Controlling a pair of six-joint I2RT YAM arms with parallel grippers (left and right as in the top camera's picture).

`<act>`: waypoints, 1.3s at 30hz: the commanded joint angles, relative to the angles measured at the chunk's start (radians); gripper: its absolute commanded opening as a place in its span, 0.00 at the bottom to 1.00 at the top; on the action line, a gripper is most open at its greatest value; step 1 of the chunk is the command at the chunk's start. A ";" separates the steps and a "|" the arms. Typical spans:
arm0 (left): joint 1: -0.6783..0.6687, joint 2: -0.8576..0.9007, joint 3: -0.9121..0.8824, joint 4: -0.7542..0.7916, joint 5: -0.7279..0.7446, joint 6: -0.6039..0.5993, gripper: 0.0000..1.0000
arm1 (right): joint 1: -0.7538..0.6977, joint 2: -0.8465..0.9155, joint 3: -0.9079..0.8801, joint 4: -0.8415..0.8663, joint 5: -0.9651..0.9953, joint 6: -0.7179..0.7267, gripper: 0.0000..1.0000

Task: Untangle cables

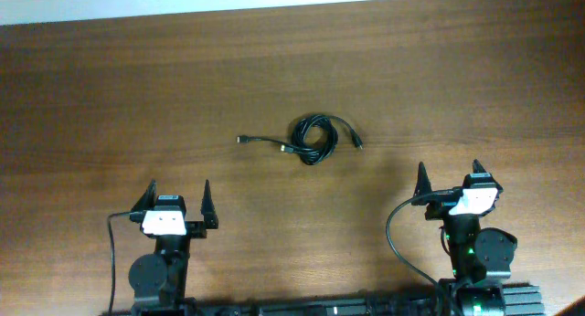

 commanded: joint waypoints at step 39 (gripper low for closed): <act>-0.013 0.898 0.933 -0.424 0.315 -0.100 0.99 | 0.007 -0.008 -0.007 -0.004 0.013 0.001 0.99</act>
